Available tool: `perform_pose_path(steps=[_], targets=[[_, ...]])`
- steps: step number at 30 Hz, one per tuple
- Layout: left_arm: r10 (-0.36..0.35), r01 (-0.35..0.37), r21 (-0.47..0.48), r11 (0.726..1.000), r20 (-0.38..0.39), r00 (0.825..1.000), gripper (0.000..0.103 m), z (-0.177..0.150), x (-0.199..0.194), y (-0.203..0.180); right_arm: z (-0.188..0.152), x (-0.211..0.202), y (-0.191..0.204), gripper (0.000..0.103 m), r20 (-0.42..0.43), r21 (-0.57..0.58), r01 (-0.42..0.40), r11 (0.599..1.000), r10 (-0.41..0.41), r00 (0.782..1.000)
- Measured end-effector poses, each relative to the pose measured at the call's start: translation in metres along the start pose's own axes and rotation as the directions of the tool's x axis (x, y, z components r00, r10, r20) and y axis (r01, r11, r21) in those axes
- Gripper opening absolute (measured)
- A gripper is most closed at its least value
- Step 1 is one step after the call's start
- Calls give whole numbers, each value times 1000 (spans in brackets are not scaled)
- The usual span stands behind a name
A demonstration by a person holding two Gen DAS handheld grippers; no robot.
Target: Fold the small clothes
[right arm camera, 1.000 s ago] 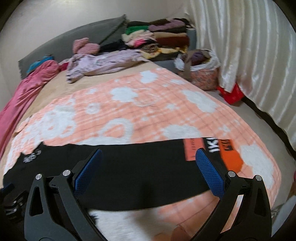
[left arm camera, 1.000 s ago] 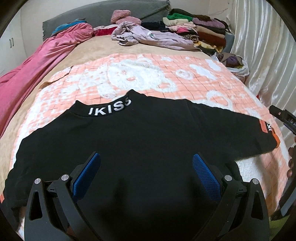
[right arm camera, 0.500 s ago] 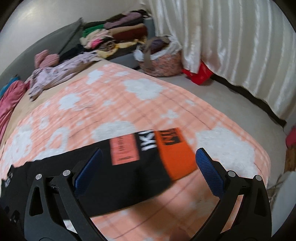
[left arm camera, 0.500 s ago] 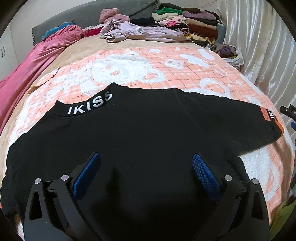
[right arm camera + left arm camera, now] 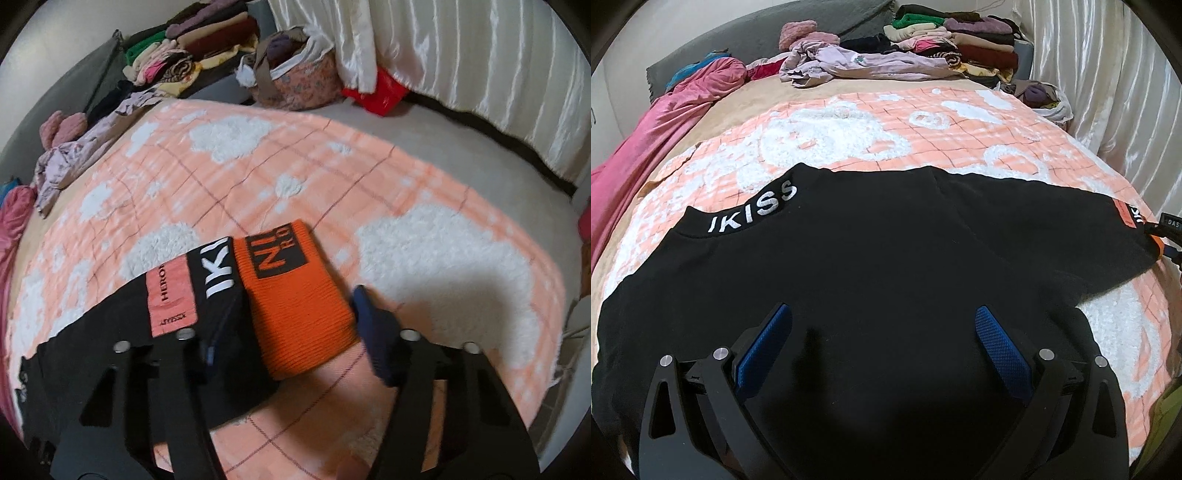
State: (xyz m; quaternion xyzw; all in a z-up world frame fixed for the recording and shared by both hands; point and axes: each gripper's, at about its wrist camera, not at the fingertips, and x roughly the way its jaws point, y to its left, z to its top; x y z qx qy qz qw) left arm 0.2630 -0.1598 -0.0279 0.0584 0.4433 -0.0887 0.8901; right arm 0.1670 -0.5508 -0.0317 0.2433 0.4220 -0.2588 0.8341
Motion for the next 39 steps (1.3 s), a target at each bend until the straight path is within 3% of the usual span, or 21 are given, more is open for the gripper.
perform_pose_path(steps=[4, 7, 10, 14, 20, 23, 30, 31, 35, 37, 39], targets=[[5, -5, 7, 1000, 0, 1000, 99, -2, 4, -2, -2, -5, 1, 15, 0, 5, -127, 992, 127, 992], [-8, 8, -8, 1000, 3, 1000, 99, -3, 2, -1, -3, -16, 11, 9, 33, -42, -165, 985, 167, 985], [-14, 14, -18, 1000, 14, 1000, 99, -3, -2, 2, -5, -33, 27, 6, 58, -82, -285, 955, 290, 955], [-17, 18, -44, 999, 30, 999, 99, -1, -10, 11, -11, -54, 59, 5, 70, -177, -361, 915, 378, 923], [-4, 8, -66, 998, 62, 998, 99, -2, -28, 26, -32, -91, 119, 5, 28, -330, -502, 799, 540, 841], [-7, 13, -96, 995, 68, 998, 99, -5, -34, 38, -54, -108, 161, 5, -39, -416, -574, 705, 617, 786], [4, 12, -196, 980, 79, 997, 98, -18, -47, 77, -109, -109, 229, 5, -241, -490, -681, 544, 666, 706], [0, 17, -207, 978, 79, 997, 98, -19, -47, 81, -117, -107, 236, 5, -264, -495, -689, 529, 665, 699], [-14, 33, -250, 968, 79, 997, 98, -24, -50, 97, -147, -95, 260, 5, -325, -522, -690, 501, 631, 704], [-14, 35, -264, 964, 83, 996, 98, -26, -51, 102, -155, -88, 266, 15, -368, -485, -727, 485, 641, 674], [-31, 56, -287, 956, 93, 995, 98, -27, -51, 107, -154, -83, 265, 34, -420, -417, -784, 460, 668, 615]])
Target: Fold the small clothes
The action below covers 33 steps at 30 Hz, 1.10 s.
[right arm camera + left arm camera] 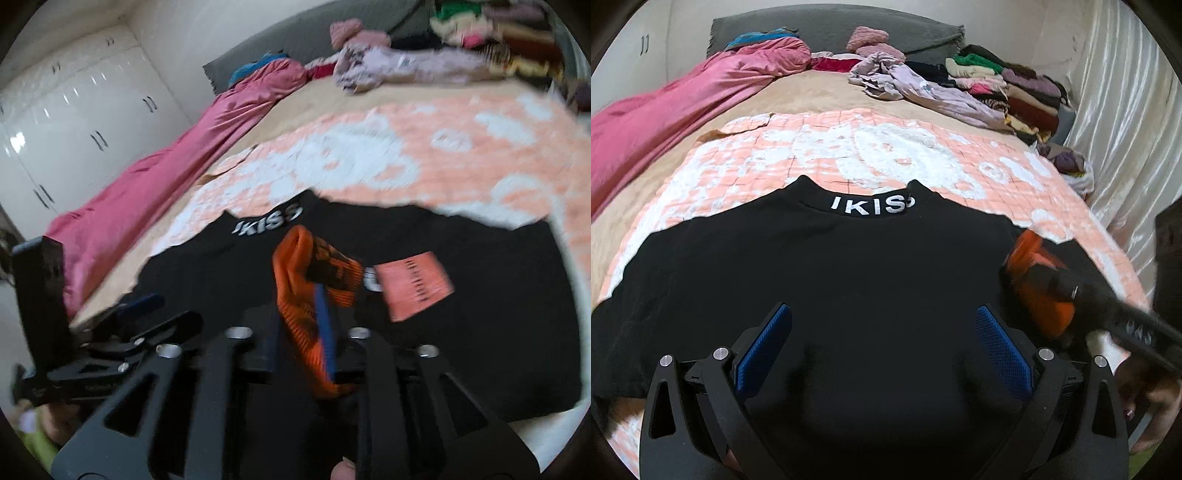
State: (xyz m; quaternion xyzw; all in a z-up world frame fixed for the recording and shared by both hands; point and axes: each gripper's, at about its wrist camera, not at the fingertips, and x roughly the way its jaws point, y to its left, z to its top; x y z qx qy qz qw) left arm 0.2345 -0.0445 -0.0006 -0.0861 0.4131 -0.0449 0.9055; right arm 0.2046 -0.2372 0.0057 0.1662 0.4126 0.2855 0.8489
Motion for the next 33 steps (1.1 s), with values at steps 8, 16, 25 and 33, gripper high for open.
perform_pose_path(steps=[8, 16, 25, 33], targets=[[-111, 111, -9, 994, -43, 993, 83, -1, 8, -19, 9, -33, -10, 44, 103, -11, 109, 994, -107, 989], [-264, 245, -113, 963, -211, 941, 66, -20, 52, -57, 14, -61, -45, 44, 153, 71, 217, 974, -226, 962], [-225, 207, -132, 969, -141, 964, 12, -17, 65, -75, 14, -81, -63, 44, 194, 113, 255, 960, -273, 942], [-202, 202, -80, 976, 11, 979, 10, 14, 23, -56, 13, -101, -87, 44, 218, 179, 289, 941, -324, 920]])
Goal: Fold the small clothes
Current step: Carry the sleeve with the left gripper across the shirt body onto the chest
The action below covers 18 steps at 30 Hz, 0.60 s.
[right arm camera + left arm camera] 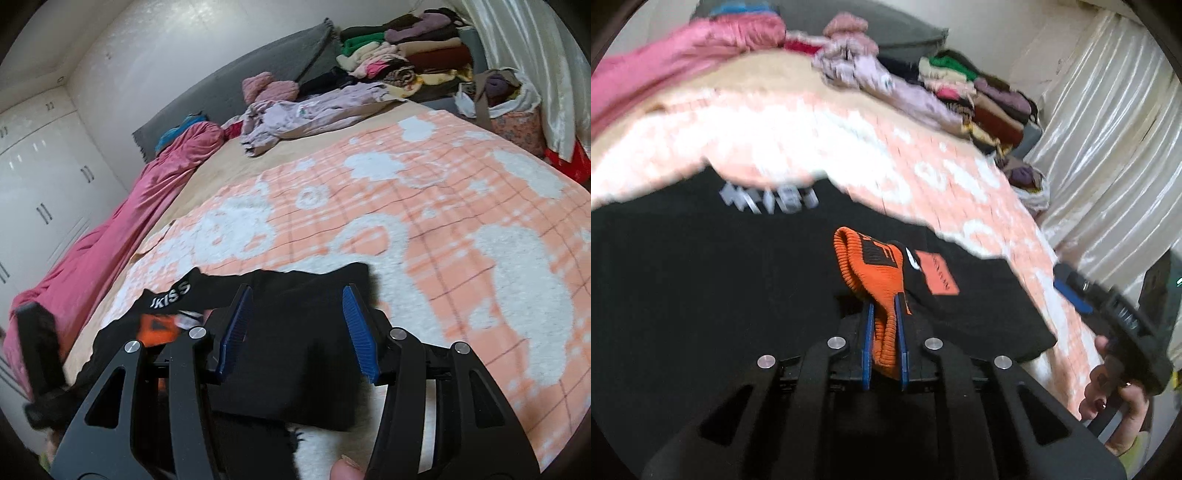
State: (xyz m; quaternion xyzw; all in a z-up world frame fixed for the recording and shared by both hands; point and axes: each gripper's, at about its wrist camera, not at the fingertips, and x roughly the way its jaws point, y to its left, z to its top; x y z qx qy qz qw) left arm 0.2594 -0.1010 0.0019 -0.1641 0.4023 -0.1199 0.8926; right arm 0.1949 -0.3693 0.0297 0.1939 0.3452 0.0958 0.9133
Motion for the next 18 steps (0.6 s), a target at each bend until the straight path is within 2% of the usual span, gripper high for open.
perform_pose_path(steps=[6, 9, 13, 18], targets=[[37, -36, -10, 999, 114, 993, 9, 29, -53, 22, -1, 4, -2, 44, -8, 0, 1, 1000, -1, 1000], [74, -70, -32, 997, 144, 987, 9, 35, -71, 42, -5, 8, 5, 44, -24, -24, 1, 1000, -1, 1000], [119, -110, -64, 992, 155, 981, 9, 36, -86, 70, -10, 14, 16, 44, -39, -57, 1, 998, -3, 999], [161, -152, -84, 985, 126, 979, 8, 26, -88, 101, -16, 18, 28, 44, -51, -109, 11, 994, -17, 999]])
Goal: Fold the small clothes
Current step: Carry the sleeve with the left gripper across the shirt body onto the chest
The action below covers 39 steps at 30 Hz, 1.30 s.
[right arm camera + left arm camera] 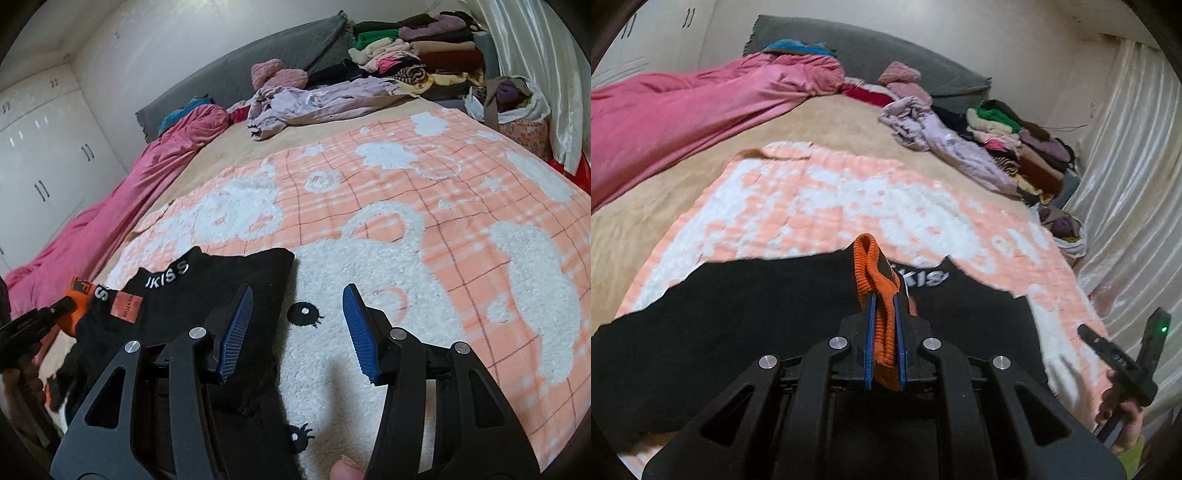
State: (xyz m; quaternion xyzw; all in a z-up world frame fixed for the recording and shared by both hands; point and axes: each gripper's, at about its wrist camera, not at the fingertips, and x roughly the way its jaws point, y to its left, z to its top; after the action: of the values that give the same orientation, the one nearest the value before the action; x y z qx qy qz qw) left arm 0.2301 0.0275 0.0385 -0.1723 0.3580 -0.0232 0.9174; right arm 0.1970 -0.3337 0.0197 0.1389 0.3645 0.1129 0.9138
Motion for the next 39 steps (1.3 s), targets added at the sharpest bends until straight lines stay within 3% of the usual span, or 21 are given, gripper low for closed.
perform_pose_path(steps=[6, 14, 22, 27, 33, 39], targets=[[44, -44, -25, 999, -30, 999, 8, -17, 8, 26, -8, 7, 23, 44, -20, -84, 13, 996, -14, 1000], [69, -70, -31, 997, -32, 997, 8, -24, 6, 43, -30, 21, 74, 44, -92, -237, -84, 968, 64, 994], [102, -105, -22, 994, -94, 990, 9, -29, 24, 58, -46, 47, 73, 43, -221, -262, -49, 964, -11, 975], [104, -108, -30, 994, -101, 989, 9, -33, 22, 62, -46, 45, 72, 43, -230, -268, -57, 962, -7, 973], [127, -129, -48, 990, -46, 991, 9, -31, -1, 68, -37, 31, 65, 46, -188, -242, -54, 969, 8, 982], [126, -126, 18, 992, -3, 992, 9, -32, -23, 48, -32, 14, 70, 46, -137, -251, -71, 965, 37, 990]])
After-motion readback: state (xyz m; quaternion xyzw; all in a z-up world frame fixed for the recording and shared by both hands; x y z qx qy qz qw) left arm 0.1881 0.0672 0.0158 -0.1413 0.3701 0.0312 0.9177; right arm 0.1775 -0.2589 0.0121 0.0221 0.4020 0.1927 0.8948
